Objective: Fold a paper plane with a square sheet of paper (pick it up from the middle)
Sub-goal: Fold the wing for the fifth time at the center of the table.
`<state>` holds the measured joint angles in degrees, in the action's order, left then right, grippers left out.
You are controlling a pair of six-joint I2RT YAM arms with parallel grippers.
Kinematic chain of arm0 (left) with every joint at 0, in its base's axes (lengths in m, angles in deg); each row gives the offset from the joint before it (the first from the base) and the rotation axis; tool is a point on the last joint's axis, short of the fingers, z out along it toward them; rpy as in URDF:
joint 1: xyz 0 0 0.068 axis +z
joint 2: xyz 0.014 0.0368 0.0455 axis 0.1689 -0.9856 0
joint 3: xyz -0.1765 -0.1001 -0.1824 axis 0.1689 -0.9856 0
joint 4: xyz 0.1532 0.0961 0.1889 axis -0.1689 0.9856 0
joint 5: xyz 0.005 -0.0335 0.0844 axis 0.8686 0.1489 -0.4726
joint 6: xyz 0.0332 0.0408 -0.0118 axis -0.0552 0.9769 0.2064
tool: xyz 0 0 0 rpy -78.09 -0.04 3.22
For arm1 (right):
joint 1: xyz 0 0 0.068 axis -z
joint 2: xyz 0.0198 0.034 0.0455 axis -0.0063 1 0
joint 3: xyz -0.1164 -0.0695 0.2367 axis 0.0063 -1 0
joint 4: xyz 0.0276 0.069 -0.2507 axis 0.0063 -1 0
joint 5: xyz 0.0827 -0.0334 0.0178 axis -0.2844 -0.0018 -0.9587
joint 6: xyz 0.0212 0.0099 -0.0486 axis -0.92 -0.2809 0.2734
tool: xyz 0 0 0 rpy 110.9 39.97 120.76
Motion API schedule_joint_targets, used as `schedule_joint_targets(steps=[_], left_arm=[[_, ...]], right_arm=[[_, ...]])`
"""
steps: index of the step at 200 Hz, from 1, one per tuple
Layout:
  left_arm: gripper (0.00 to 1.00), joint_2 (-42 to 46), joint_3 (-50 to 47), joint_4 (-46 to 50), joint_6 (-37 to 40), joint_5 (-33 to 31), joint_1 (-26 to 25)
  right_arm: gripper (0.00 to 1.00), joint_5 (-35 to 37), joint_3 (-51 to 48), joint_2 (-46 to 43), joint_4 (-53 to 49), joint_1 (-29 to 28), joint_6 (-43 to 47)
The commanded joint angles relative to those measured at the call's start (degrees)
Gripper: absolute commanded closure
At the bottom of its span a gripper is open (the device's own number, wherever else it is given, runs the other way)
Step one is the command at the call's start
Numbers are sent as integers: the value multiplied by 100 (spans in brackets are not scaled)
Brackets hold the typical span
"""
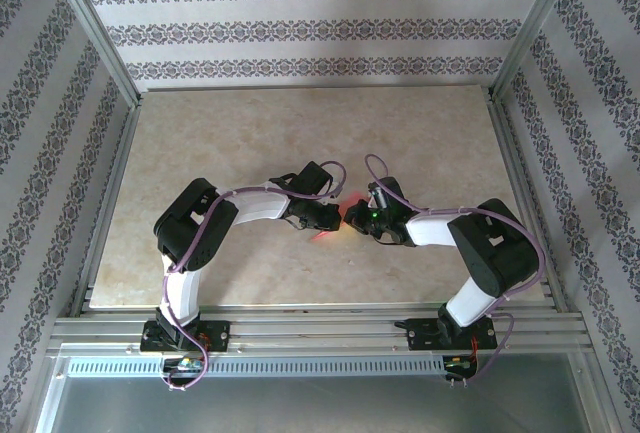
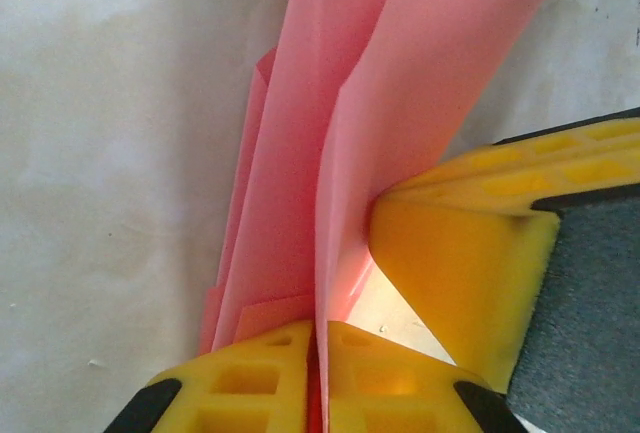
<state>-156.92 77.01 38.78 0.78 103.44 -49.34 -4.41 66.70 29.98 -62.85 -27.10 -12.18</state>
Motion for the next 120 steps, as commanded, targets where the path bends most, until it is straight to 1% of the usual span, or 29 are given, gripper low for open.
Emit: schedule_joint_targets(steps=[1,47,53,90,120], left_arm=[[88,-202,-31,561,129,-86,28],[87,-184,-17,569,108,-67,31],[85,-169,-7,577,110,-65,32],[82,3,14,690,133,-49,37],[77,203,-31,830,138,-65,76]], right_arm=[[92,243,-12,77,-222,74,-63],[92,265,-1,94,-326,92,-74],[92,259,9,107,-335,94,-73],[92,236,42,201,-377,101,-72],[92,262,78,243,-499,110,-68]])
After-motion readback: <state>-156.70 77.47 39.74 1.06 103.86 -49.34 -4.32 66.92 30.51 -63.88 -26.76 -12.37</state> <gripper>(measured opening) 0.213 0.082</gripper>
